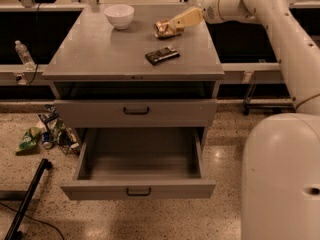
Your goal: Place orange can into middle drawer
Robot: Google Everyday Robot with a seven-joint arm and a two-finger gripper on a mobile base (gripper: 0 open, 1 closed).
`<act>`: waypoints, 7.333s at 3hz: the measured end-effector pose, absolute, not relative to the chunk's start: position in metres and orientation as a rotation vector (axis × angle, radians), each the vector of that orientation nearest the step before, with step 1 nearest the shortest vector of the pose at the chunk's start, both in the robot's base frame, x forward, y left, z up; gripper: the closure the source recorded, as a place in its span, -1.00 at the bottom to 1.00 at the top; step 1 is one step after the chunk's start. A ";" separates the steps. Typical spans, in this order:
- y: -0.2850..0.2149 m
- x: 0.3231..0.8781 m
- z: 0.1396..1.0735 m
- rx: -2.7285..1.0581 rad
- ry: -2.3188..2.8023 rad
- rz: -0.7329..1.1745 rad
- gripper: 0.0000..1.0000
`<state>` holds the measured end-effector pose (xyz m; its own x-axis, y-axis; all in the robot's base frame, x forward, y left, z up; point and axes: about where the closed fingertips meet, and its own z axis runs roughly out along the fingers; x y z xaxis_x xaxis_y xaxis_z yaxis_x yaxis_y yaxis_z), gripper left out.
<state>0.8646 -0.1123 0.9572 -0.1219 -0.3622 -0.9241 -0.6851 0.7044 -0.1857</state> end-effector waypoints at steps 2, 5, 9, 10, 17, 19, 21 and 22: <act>-0.094 0.908 0.939 -0.769 1.737 0.401 -1.00; -0.074 0.956 0.918 -0.673 1.710 0.364 -1.00; -0.058 0.971 0.874 -0.596 1.854 0.360 -1.00; -0.051 0.971 0.873 -0.603 1.860 0.362 -1.00; -0.014 0.849 0.897 -1.163 1.751 0.625 1.00; -0.017 0.784 0.901 -1.358 1.695 0.782 1.00; -0.025 0.722 0.902 -1.507 1.689 0.798 1.00; -0.026 0.692 0.889 -1.567 1.702 0.782 1.00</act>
Offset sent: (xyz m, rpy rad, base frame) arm 0.1189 0.0001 0.0176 0.1553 -0.0423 0.0060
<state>0.6924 -0.0265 0.8885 -0.0385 -0.5835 -0.8112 -0.9955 0.0924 -0.0193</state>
